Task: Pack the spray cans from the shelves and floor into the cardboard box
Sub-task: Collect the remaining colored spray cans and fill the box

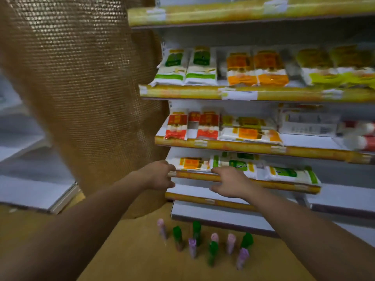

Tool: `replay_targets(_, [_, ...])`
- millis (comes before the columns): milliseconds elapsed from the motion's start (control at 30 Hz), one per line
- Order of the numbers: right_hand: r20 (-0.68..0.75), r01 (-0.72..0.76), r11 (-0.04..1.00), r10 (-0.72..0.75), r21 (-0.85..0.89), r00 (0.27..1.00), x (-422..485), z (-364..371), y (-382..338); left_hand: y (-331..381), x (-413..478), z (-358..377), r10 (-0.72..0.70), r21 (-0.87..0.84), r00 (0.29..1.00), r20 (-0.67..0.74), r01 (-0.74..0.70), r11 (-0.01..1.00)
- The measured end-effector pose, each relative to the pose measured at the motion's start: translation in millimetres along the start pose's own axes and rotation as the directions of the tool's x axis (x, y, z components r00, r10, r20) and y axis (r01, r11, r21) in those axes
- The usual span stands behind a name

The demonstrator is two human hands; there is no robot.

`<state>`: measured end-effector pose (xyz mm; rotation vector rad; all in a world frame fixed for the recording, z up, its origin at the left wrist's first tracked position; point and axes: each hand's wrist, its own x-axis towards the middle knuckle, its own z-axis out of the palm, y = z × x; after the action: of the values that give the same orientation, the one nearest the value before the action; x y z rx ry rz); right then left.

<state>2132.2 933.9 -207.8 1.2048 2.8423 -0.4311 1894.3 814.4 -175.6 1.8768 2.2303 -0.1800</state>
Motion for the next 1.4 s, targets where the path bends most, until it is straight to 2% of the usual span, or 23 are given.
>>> replay_targets(233, [0.120, 0.124, 0.982, -0.141, 0.143, 0.983, 88.9, 52.0, -37.1, -53.0, 12.9, 44.6, -0.192, -0.036, 0.978, 0.085, 0.195, 0.980])
replay_targets(400, [0.198, 0.069, 0.981, -0.106, 0.182, 0.975, 127.1, 93.1, -54.0, -94.4, 35.0, 76.3, -0.285, -0.068, 0.948, 0.144, 0.297, 0.952])
replay_targets(633, [0.267, -0.116, 0.943, 0.030, 0.313, 0.963, 178.1, 152.4, -69.8, -161.2, 89.9, 132.3, -0.151, -0.110, 0.967, 0.207, 0.177, 0.978])
replay_targets(767, [0.375, -0.339, 0.902, 0.227, 0.267, 0.899, 200.2, 208.6, -74.1, -210.9, 127.7, 184.1, -0.078, -0.191, 0.966, 0.245, 0.127, 0.973])
replay_targets(933, [0.395, -0.515, 0.833, 0.412, 0.203, 0.822, 203.0, 299.7, -89.7, -266.7, 163.9, 258.8, -0.084, -0.322, 0.951, 0.299, 0.183, 0.929])
replay_targets(1033, [0.390, -0.600, 0.758, 0.487, 0.255, 0.781, 207.5, 337.8, -104.5, -289.7, 182.4, 300.9, -0.122, -0.389, 0.939, 0.322, 0.249, 0.887])
replay_targets(1167, [0.453, -0.732, 0.609, 0.584, 0.306, 0.674, 218.8, 411.0, -107.6, -301.7, 199.3, 368.3, -0.197, -0.442, 0.906, 0.376, 0.361, 0.821])
replay_targets(1300, [0.512, -0.814, 0.452, 0.633, 0.366, 0.581, 231.5, 501.8, -92.9, -300.9, 211.5, 460.4, -0.247, -0.468, 0.872, 0.422, 0.443, 0.765])
replay_targets(1400, [0.487, -0.840, 0.345, 0.695, 0.419, 0.529, 238.2, 574.8, -73.9, -295.3, 227.4, 536.9, -0.267, -0.480, 0.844, 0.464, 0.493, 0.725])
